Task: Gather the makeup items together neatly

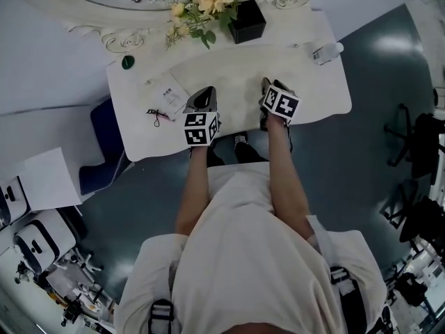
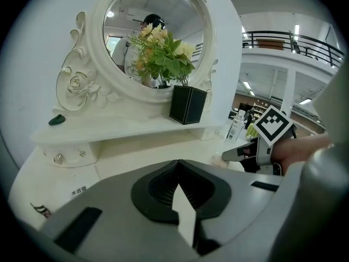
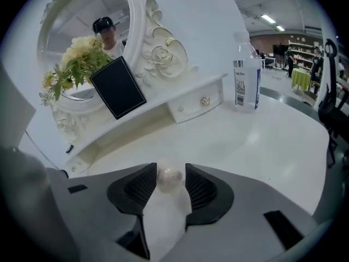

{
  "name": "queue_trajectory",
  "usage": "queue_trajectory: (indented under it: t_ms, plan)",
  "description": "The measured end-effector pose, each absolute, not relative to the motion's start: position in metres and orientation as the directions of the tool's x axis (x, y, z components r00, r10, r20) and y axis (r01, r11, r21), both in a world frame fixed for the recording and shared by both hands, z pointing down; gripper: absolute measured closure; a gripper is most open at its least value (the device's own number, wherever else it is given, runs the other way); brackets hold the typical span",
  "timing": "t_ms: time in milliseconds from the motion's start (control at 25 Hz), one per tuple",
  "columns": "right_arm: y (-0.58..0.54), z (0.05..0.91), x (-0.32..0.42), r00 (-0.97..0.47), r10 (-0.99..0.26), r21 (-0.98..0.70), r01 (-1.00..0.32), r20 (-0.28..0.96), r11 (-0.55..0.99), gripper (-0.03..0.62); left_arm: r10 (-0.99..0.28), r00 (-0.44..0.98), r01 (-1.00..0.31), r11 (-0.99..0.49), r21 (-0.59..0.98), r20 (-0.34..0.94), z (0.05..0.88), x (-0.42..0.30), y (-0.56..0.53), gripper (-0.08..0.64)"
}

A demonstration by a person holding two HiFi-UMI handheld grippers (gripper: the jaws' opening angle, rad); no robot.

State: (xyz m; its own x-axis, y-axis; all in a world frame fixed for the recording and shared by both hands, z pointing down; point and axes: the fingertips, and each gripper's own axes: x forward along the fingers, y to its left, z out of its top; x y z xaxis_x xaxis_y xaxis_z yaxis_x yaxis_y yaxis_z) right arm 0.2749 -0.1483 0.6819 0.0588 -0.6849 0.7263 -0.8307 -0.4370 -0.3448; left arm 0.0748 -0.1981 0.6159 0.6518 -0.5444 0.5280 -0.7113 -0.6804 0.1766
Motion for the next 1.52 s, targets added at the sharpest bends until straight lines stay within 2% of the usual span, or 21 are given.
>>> queue_trajectory:
  t_ms: [280,480,680,800,960,1120,1280,1400,1520]
  plan:
    - [-0.151,0.664,0.274,0.055,-0.72,-0.299,-0.886,0.692,-0.355,0.362,-0.544,0.653,-0.709,-0.684,0.172,0.527,0.616,0.078,-0.195,0.546]
    - [-0.17,0.632,0.268,0.05,-0.771,-0.207,-0.951,0.634,-0.232,0.361,-0.562,0.647,-0.72,-0.673,0.17,0.516,0.615,0.072,-0.195,0.545]
    - [-0.191,0.614,0.228,0.005,-0.799,-0.092,-0.993,0.602,-0.076,0.362,-0.596,0.616,-0.754,-0.634,0.168,0.515,0.614,0.048,-0.195,0.545]
    - [-0.206,0.605,0.19,-0.061,-0.811,-0.04,-0.998,0.582,0.046,0.362,-0.628,0.589,-0.782,-0.602,0.163,0.509,0.611,0.028,-0.199,0.546]
    - [-0.213,0.613,0.128,-0.213,-0.776,-0.063,-0.974,0.593,0.219,0.364,-0.675,0.532,-0.832,-0.53,0.165,0.511,0.612,-0.01,-0.199,0.546]
    - [-0.21,0.627,0.065,-0.357,-0.704,-0.046,-0.907,0.614,0.42,0.371,-0.708,0.47,-0.875,-0.451,0.174,0.527,0.62,-0.051,-0.194,0.546]
    - [-0.207,0.64,0.005,-0.467,-0.596,0.026,-0.772,0.653,0.634,0.387,-0.739,0.403,-0.911,-0.377,0.165,0.539,0.625,-0.095,-0.186,0.545]
    - [-0.2,0.65,-0.04,-0.532,-0.489,0.08,-0.616,0.691,0.783,0.391,-0.752,0.348,-0.93,-0.35,0.107,0.56,0.629,-0.126,-0.177,0.545]
    - [-0.191,0.664,-0.075,-0.539,-0.398,0.193,-0.397,0.742,0.898,0.391,-0.763,0.311,-0.944,-0.319,0.088,0.566,0.631,-0.151,-0.169,0.545]
